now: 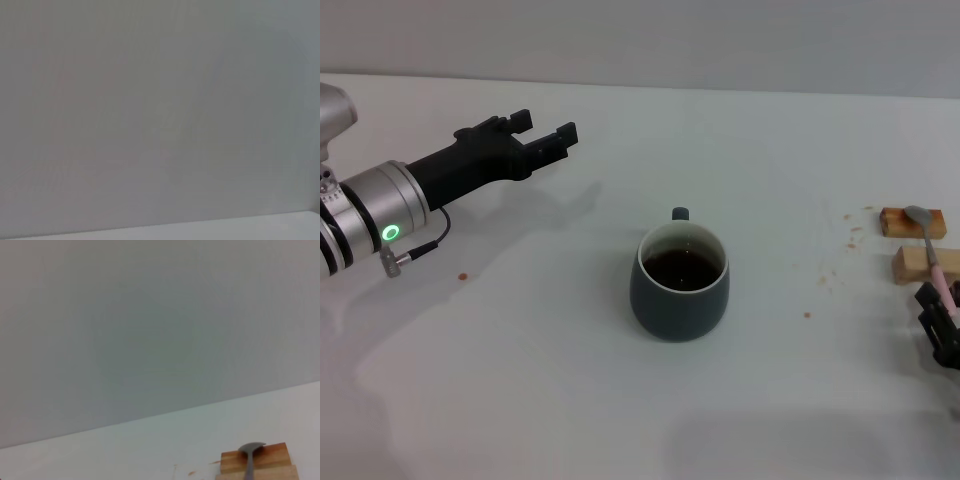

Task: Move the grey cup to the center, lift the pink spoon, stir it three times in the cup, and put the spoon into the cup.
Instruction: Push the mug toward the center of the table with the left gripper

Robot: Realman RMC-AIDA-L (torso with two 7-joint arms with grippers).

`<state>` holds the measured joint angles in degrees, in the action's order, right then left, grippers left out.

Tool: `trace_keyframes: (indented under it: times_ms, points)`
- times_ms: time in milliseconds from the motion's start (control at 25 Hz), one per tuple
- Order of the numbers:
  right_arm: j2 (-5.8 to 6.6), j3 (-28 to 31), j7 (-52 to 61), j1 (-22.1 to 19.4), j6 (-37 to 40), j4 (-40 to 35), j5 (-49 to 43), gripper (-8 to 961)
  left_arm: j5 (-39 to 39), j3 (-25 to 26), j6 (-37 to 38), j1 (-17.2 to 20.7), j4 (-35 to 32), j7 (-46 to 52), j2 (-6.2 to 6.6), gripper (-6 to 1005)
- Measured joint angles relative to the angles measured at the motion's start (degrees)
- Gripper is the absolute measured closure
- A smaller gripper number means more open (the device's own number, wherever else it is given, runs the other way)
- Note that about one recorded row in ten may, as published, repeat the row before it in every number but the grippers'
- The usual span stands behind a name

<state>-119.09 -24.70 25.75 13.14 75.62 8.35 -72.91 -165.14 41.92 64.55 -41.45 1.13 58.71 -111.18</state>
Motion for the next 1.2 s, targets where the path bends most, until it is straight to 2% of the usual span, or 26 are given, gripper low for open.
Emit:
trace_keyframes:
  times_ms: [200, 400, 1200]
  points:
    - [0.0, 0.0, 0.0, 0.1, -0.1, 0.1, 0.2, 537, 0.0, 0.0, 0.0, 0.0, -0.1, 0.0, 0.0, 169]
    - [-0.07, 0.0, 0.0, 0.2, -0.2, 0.1, 0.4, 609, 0.0, 0.0, -0.1, 0.0, -0.2, 0.0, 0.0, 169]
    - [-0.09, 0.1, 0.0, 0.3, -0.3, 0.1, 0.4, 675, 0.0, 0.0, -0.2, 0.0, -0.3, 0.0, 0.09, 169]
